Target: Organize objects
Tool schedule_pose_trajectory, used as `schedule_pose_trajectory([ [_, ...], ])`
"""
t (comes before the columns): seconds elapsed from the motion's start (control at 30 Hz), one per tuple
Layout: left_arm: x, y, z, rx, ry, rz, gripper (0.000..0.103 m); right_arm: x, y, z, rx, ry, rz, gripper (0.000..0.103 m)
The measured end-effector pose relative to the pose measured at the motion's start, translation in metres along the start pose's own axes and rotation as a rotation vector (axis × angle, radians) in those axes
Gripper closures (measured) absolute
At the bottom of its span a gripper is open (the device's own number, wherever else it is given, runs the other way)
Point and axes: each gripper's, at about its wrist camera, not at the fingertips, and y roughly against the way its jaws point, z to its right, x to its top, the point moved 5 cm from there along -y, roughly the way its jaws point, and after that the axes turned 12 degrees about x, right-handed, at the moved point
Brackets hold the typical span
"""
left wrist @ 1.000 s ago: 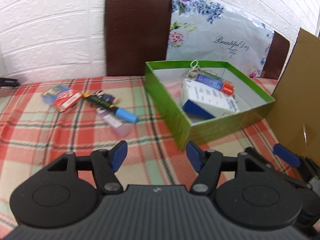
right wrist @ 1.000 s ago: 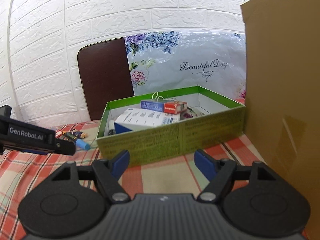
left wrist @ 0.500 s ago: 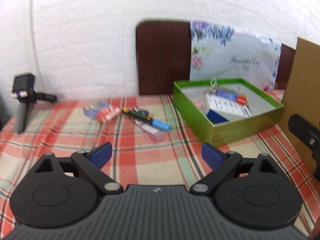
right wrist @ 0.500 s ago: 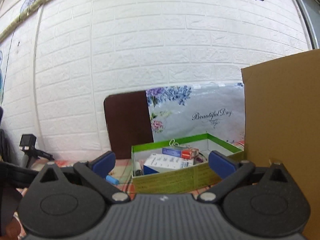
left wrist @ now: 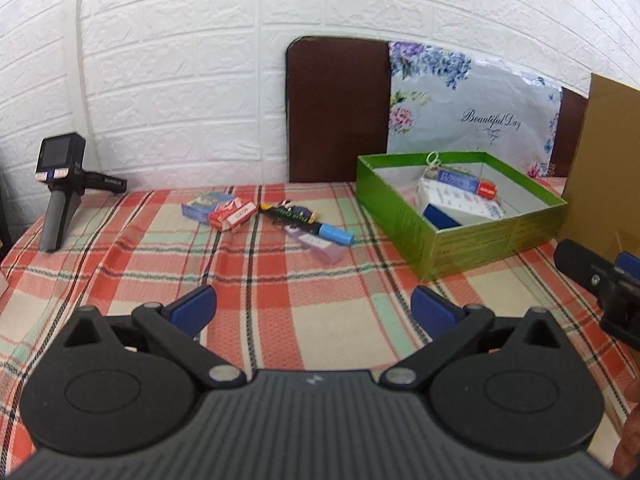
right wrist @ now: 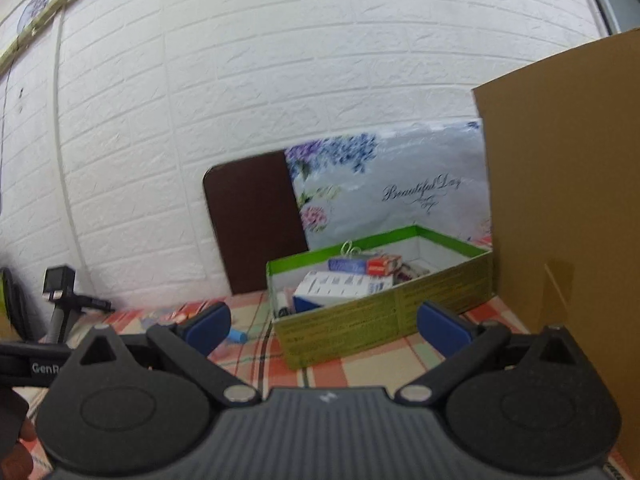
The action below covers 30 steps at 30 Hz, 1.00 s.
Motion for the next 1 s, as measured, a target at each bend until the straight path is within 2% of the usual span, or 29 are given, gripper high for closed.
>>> schedule_pose_trajectory([
  [0.3, -0.023, -0.037, -0.057, 0.062, 0.091, -0.104, 0.000, -0.020, -0.027, -0.044, 0.130, 0.120, -0.159, 0.000],
  [0.4, -0.030, -0.054, -0.081, 0.115, 0.108, -0.123, 0.000, -0.023, -0.040, -0.071, 0.198, 0.217, -0.193, 0.009],
  [0.43, -0.032, -0.058, -0.089, 0.133, 0.117, -0.129, 0.000, -0.023, -0.045, -0.079, 0.221, 0.248, -0.205, 0.016],
  [0.47, -0.035, -0.063, -0.098, 0.146, 0.131, -0.132, 0.000, -0.024, -0.051, -0.087, 0.250, 0.271, -0.221, 0.031],
  [0.5, -0.037, -0.068, -0.107, 0.156, 0.147, -0.132, 0.000, -0.024, -0.059, -0.094, 0.277, 0.292, -0.237, 0.040],
  [0.57, -0.042, -0.075, -0.121, 0.182, 0.168, -0.111, 0.000, -0.025, -0.079, -0.106, 0.303, 0.337, -0.271, 0.068],
  [0.6, -0.045, -0.079, -0.126, 0.194, 0.174, -0.097, 0.000, -0.024, -0.092, -0.111, 0.308, 0.357, -0.286, 0.073],
  [0.63, -0.049, -0.083, -0.129, 0.203, 0.175, -0.092, 0.000, -0.022, -0.106, -0.116, 0.305, 0.379, -0.297, 0.083],
  [0.73, -0.067, -0.094, -0.128, 0.210, 0.160, -0.096, 0.000, -0.014, -0.151, -0.133, 0.266, 0.495, -0.301, 0.085],
  [0.77, -0.066, -0.091, -0.127, 0.215, 0.154, -0.066, 0.000, -0.013, -0.168, -0.137, 0.244, 0.541, -0.310, 0.085],
  [0.83, -0.064, -0.087, -0.125, 0.192, 0.155, -0.021, 0.000, -0.016, -0.204, -0.138, 0.215, 0.605, -0.378, 0.085],
  [0.9, -0.065, -0.089, -0.125, 0.191, 0.157, -0.030, 0.000, -0.024, -0.233, -0.132, 0.177, 0.633, -0.445, 0.085],
  [1.0, -0.065, -0.092, -0.132, 0.169, 0.206, -0.029, 0.000, -0.042, -0.261, -0.121, 0.166, 0.624, -0.565, 0.083],
])
